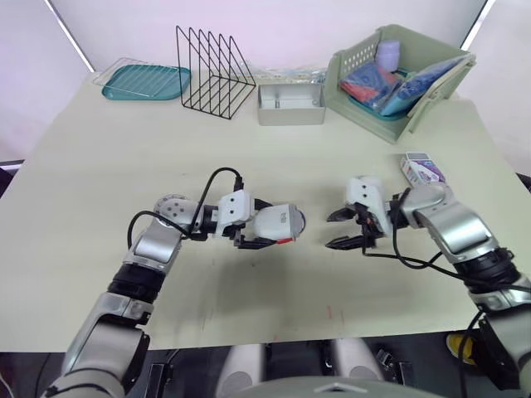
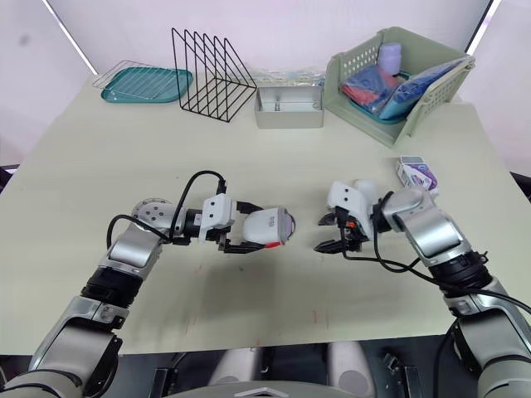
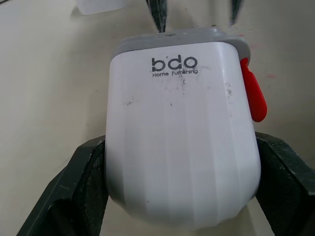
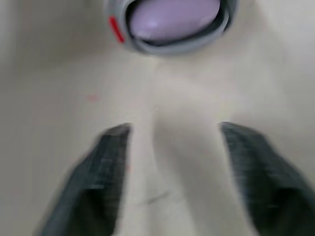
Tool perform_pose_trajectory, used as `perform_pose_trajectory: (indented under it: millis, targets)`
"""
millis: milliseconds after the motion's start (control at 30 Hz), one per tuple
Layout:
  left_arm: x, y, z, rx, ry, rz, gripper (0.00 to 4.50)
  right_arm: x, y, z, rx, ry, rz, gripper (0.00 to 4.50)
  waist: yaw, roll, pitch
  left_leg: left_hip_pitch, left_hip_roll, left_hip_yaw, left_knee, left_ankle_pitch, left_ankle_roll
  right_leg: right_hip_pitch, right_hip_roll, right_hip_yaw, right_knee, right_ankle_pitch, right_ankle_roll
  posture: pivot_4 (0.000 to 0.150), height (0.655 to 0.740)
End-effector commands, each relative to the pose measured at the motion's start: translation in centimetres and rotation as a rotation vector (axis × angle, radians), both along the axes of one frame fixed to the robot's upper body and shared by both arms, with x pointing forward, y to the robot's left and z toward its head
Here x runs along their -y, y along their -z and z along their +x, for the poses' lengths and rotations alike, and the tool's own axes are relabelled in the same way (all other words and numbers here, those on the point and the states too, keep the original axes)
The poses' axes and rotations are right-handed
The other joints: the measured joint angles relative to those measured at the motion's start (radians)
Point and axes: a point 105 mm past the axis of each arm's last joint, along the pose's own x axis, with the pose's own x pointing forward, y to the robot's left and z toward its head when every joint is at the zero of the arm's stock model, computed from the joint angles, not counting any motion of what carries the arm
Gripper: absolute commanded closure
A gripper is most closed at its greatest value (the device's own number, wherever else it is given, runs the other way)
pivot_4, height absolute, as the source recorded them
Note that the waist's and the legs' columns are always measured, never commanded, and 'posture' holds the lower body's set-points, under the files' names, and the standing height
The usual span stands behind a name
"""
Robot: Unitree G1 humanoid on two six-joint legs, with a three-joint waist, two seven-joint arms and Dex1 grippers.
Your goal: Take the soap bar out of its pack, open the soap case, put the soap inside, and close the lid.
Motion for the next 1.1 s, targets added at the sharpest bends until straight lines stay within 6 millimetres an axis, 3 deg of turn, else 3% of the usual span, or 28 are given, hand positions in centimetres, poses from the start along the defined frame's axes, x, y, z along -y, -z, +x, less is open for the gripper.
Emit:
perform_pose_trajectory:
  millis: [33,167,400,800,1100]
  targets:
    - [0.3,-1.7,-0.2,0.062,0.024,-0.040,1.04,0.4,-1.2,-1.0,-0.178,0.077,0.123,0.12,0.000,0.000,0.000,0.000,0.000,0.000,0.000,0.000,0.000,0.000,0.000,0.000,0.000,0.000,0.000,0.150,0.7400]
    - [0.9,-2.2,-0.6,0.096,0.046,-0.063,1.04,0.4,-1.2,-2.6,-0.482,0.172,0.213,0.12,0.000,0.000,0.000,0.000,0.000,0.000,0.000,0.000,0.000,0.000,0.000,0.000,0.000,0.000,0.000,0.150,0.7400]
    - [1.8,-2.5,-1.3,0.119,0.071,-0.091,1.04,-1.3,-1.9,-2.2,-0.722,0.302,0.347,0.12,0.001,0.000,0.000,0.000,0.000,-0.001,0.000,0.000,0.000,0.000,0.000,0.000,0.000,0.000,0.000,0.150,0.7400]
    - [2.8,-2.8,-1.4,0.179,0.082,-0.094,1.04,-5.0,-2.8,-1.0,-0.809,0.322,0.499,0.12,-0.002,0.000,0.000,0.000,0.000,0.000,0.000,0.000,0.000,0.000,0.000,0.000,0.000,0.000,0.000,0.150,0.7400]
    - [3.2,-3.0,-1.2,0.199,0.075,-0.102,1.04,-6.2,-3.1,-0.9,-0.852,0.329,0.537,0.12,-0.002,0.000,0.000,0.000,0.000,0.000,-0.001,0.000,0.000,0.000,0.000,0.000,0.000,0.000,0.000,0.150,0.7400]
